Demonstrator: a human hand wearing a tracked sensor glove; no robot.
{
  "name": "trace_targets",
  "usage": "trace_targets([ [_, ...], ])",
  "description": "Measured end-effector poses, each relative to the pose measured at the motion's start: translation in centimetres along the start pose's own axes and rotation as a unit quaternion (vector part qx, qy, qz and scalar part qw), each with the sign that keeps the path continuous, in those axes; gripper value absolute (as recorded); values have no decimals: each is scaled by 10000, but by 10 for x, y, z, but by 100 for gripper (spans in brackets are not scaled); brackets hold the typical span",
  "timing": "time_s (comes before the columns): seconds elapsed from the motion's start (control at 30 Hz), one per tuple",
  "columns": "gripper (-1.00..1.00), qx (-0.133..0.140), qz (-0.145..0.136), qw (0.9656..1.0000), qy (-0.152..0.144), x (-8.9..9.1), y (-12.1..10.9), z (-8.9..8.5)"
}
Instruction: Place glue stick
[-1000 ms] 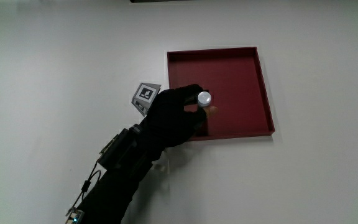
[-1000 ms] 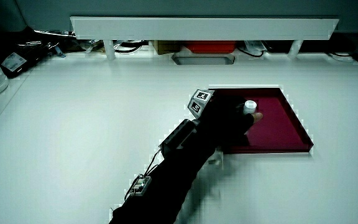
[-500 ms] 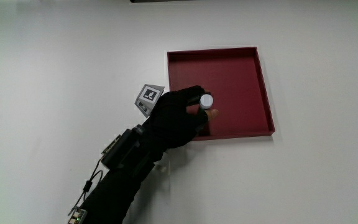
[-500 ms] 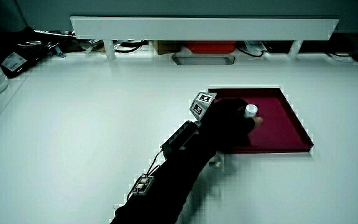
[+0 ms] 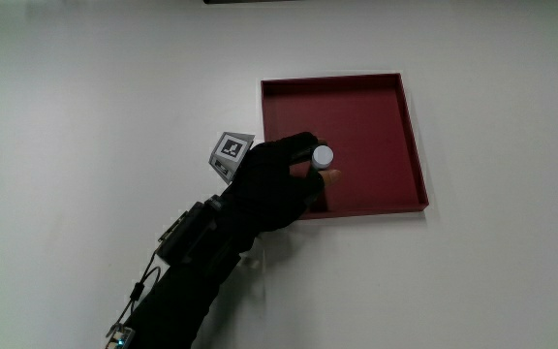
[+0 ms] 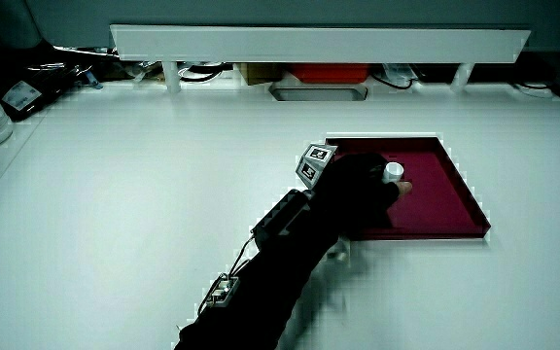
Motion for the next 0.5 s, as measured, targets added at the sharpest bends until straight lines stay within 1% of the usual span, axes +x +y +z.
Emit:
trace_targets([
  [0.03, -15, 48, -43, 10000, -9, 2, -1, 0],
  [0.07, -16, 8, -20, 10000, -19, 1, 0, 0],
  [0.1, -17, 71, -89, 9999, -48, 10, -4, 0],
  [0.13, -18, 84, -75, 9999, -72, 12, -4, 0],
  [0.2, -20, 100, -50, 9999, -72, 12, -5, 0],
  [0.23, -21, 98, -123, 9998, -78, 11, -4, 0],
  [0.27, -22, 111, -79, 9999, -65, 10, -5, 0],
  [0.3, -23, 102, -135, 9998, -123, 11, -5, 0],
  [0.33, -24, 106, -80, 9999, -97, 11, -5, 0],
  [0.37, -25, 114, -99, 9998, -122, 11, -5, 0],
  [0.4, -26, 130, -75, 9999, -60, 10, -5, 0],
  [0.47, -28, 121, -122, 9998, -73, 9, -5, 1],
  [0.5, -29, 128, -95, 9998, -90, 9, -5, 1],
])
